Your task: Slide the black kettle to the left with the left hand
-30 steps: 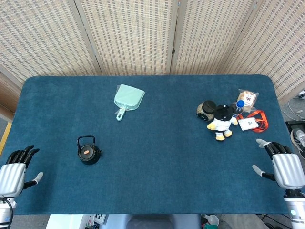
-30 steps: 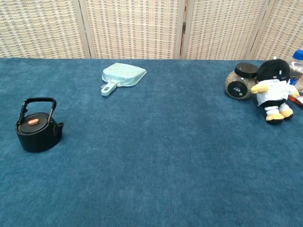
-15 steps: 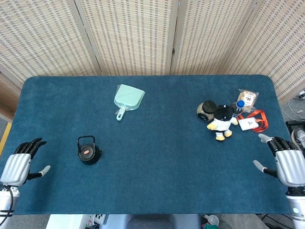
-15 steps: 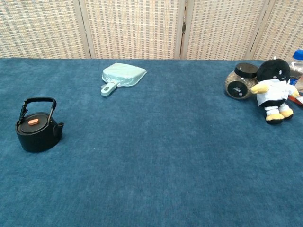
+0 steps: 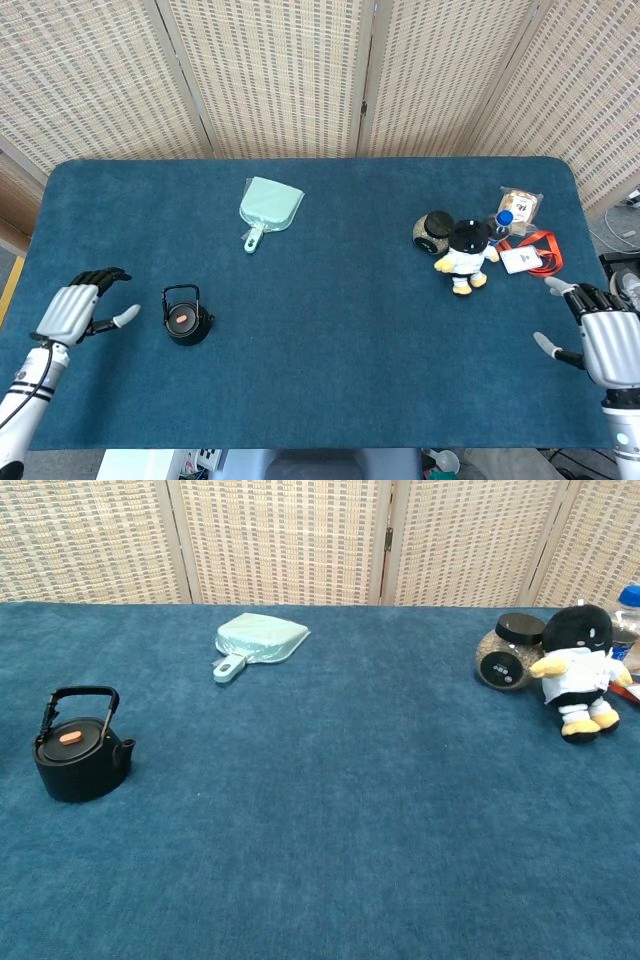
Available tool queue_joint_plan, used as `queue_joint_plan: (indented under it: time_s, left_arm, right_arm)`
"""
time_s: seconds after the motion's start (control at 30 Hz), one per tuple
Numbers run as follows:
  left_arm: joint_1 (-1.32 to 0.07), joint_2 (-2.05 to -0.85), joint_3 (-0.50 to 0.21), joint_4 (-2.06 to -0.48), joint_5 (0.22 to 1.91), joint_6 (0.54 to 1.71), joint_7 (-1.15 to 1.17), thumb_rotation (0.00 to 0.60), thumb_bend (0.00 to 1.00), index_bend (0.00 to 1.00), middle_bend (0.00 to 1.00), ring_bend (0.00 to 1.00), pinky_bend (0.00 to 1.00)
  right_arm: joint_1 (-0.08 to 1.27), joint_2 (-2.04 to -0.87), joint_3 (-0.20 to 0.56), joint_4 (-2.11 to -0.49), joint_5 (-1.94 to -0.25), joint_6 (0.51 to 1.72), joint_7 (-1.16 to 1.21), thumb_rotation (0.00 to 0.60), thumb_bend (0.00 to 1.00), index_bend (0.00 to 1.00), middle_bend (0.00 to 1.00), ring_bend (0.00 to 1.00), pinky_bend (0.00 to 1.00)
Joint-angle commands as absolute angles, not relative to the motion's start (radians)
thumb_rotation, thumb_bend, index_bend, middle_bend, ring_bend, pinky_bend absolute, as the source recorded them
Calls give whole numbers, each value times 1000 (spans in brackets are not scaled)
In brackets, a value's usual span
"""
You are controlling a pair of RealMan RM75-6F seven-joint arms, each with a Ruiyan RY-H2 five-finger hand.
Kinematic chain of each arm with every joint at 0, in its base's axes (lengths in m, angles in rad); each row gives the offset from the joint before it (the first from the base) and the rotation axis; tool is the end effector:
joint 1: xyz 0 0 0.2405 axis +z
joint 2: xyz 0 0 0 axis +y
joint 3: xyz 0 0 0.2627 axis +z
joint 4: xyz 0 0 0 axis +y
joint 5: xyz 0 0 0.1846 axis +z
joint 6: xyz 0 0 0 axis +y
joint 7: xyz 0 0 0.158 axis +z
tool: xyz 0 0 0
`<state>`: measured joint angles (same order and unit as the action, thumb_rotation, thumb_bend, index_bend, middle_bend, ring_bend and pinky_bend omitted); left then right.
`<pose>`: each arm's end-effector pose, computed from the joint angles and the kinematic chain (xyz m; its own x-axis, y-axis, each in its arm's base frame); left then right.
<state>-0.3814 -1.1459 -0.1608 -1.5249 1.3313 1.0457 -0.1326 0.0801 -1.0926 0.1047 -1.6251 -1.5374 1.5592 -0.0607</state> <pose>-0.2862 0.3012 0.1508 0.2948 0.2120 0.9317 0.9555 -0.0769 -0.2848 -0.2916 -0.2005 0.2092 0.4548 0.1278 0.8814 -0.8858 -0.0379 0.4626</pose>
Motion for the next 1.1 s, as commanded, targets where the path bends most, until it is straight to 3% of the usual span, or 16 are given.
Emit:
queue_joint_plan:
  time_s: [0.03,0.13,0.5,1.1]
  left_arm:
    - [-438,-1164,-185,-1495,1262,964,-113,42,118,241,201,160,112]
    - [-474,-1172,-197,-1485,1205,900,-105,0,106,228,203,160,109]
    - [-591,-1235,-203,-1385,1063,732,-37,0,97,270,276,160,102]
    - [-675,-1293,-163,-1333,1006,658,39,0,96,306,348,185,76]
  right_arm:
    - [79,-1089,104,-1628,-1529,1553,-63,600,115,248,365,272,336]
    - [79,-1091,100,-1627,-1525,1544,-65,600,114,248,365,272,336]
    - [72,-1098,95,-1620,-1511,1540,-65,600,114,248,365,272,336]
    - [79,-1104,94,-1595,-1498,1518,-48,600,115,248,365,272,336]
